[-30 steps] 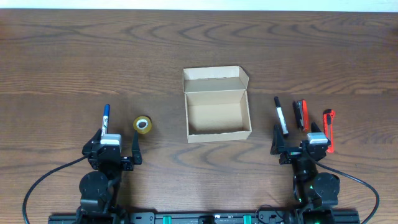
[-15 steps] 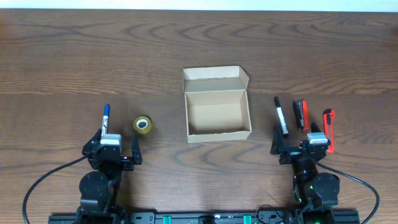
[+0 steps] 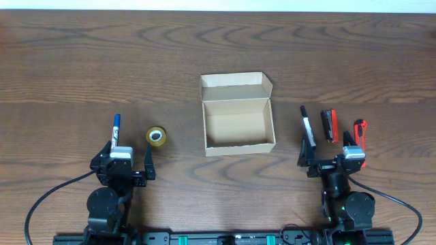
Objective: Pack container
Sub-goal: 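Reach the right gripper to the black marker and grasp it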
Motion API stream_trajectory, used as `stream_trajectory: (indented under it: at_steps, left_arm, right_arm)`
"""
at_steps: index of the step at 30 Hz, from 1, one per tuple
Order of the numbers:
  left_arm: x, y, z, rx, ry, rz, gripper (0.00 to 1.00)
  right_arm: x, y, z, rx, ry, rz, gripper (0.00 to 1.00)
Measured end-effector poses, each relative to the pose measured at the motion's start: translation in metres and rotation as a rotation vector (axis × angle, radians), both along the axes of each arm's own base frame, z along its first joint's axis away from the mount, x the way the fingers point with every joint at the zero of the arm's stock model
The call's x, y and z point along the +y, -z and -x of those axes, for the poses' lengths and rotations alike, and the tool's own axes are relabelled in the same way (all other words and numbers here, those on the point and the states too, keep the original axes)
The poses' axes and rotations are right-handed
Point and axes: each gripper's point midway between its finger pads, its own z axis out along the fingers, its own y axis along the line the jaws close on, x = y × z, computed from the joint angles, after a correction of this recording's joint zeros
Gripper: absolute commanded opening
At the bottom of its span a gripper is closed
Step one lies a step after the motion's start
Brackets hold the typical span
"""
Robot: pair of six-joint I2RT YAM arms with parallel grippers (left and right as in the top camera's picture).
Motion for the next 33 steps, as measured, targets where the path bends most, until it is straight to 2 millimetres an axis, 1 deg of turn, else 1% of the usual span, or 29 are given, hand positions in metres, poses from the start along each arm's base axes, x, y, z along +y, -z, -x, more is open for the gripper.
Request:
stream_trajectory:
  at_steps: [5, 13, 15, 17, 19, 22, 24, 26, 28, 31, 33]
  left_arm:
    - [0.000, 0.000, 0.000, 0.000, 0.000, 0.000, 0.95]
    - [0.000, 0.000, 0.000, 0.000, 0.000, 0.000, 0.95]
    - [0.000, 0.000, 0.000, 0.000, 0.000, 0.000, 0.95]
    - [0.000, 0.000, 0.000, -0.001, 0.000, 0.000, 0.95]
    - [0.000, 0.000, 0.000, -0.001, 0.000, 0.000, 0.95]
    - [0.000, 0.000, 0.000, -0.001, 0.000, 0.000, 0.95]
    - [0.000, 0.000, 0.000, -0.002, 0.000, 0.000, 0.95]
    - [0.000, 0.000, 0.000, -0.002, 0.000, 0.000, 0.95]
    - [0.000, 0.000, 0.000, -0.003, 0.000, 0.000, 0.95]
    - [0.000, 0.000, 0.000, -0.003, 0.000, 0.000, 0.95]
    - [0.000, -0.001, 0.000, -0.004, 0.000, 0.000, 0.95]
  right_arm:
    - [-0.001, 0.001, 0.000, 0.003, 0.003, 0.000, 0.99]
    - [-0.001, 0.011, 0.000, 0.045, 0.004, 0.000, 0.99]
    - [-0.001, 0.017, 0.000, 0.068, 0.005, 0.002, 0.99]
    - [-0.001, 0.027, -0.001, 0.114, 0.005, 0.005, 0.99]
    - [-0.003, 0.043, -0.003, 0.196, 0.012, 0.010, 0.99]
    - [-0.010, 0.055, -0.008, 0.316, 0.042, 0.017, 0.99]
    - [-0.016, 0.053, -0.015, 0.415, 0.057, 0.028, 0.99]
    - [-0.020, 0.042, -0.028, 0.517, 0.058, 0.038, 0.99]
    - [-0.023, 0.025, -0.049, 0.615, 0.050, 0.039, 0.99]
    - [-0.020, 0.010, -0.081, 0.765, 0.009, 0.031, 0.99]
    - [-0.016, 0.005, -0.099, 0.857, -0.023, 0.018, 0.99]
